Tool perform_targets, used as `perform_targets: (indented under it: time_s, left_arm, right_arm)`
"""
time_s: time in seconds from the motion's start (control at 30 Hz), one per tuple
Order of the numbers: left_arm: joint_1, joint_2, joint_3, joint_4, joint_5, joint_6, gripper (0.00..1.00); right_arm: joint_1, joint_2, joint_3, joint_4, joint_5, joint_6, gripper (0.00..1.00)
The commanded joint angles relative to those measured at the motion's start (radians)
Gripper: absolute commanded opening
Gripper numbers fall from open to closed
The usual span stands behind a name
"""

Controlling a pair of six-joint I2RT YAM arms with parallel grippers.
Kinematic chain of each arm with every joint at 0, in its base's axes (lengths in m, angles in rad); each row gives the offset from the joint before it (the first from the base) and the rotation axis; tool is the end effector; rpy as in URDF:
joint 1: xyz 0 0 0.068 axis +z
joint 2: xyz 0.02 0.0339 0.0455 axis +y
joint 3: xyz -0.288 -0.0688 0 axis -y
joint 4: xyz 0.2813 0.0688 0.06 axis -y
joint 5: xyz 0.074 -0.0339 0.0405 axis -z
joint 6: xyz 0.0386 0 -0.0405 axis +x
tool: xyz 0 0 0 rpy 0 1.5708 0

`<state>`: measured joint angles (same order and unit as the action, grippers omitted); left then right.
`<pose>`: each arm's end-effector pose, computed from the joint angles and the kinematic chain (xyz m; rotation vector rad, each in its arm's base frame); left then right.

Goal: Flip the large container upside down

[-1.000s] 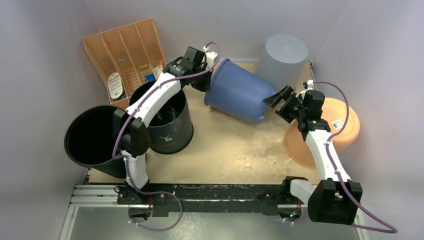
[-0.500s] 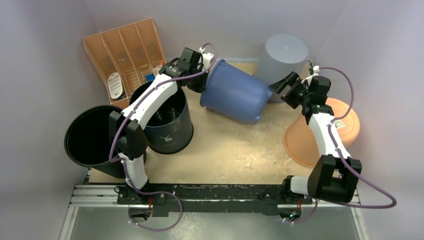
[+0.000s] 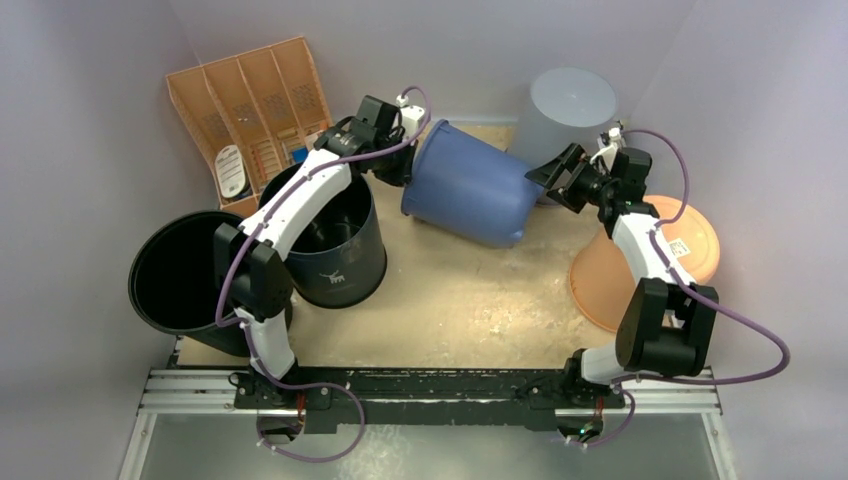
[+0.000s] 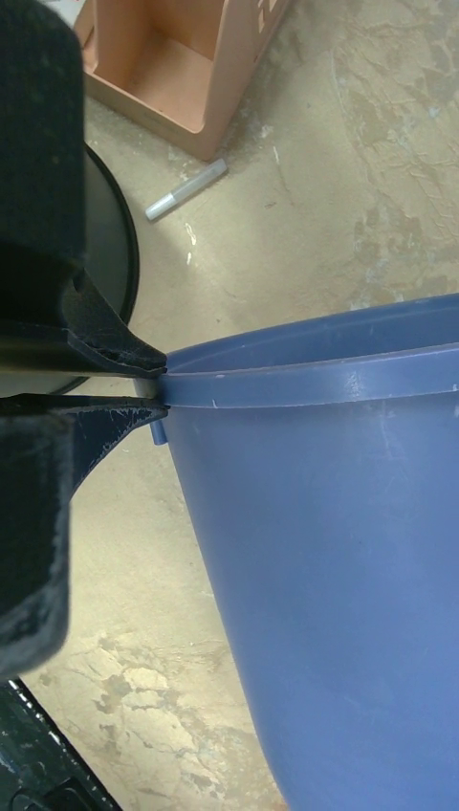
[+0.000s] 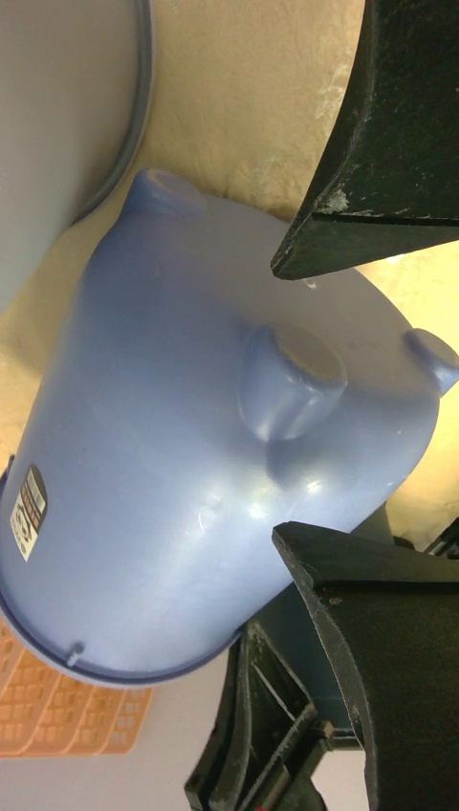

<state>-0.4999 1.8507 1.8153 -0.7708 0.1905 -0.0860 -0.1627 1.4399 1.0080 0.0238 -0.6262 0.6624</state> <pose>0.4004 -0.2270 0.3595 0.5872 2.3450 -0.5014 0.3585 -0.0359 0.2940 0.4065 1.9753 0.9392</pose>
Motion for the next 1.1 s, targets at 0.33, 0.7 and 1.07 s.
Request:
perform_targets:
  time_s: [0.33,0.7,1.07]
  left_arm:
    - [-0.001,0.004,0.015,0.019,0.108,-0.023,0.0]
    - [-0.001,-0.001,0.01,0.031,0.09,-0.035,0.0]
    - [-0.025,0.035,0.027,0.085,0.131,-0.08,0.0]
  right_arm:
    - [0.002,0.051,0.026,0.155,-0.186,-0.004,1.0]
    - [0.002,-0.025,-0.013,0.248,-0.288,0.079,1.0]
    - [0.005,-0.223,-0.02,0.127,-0.329,0.058,1.0]
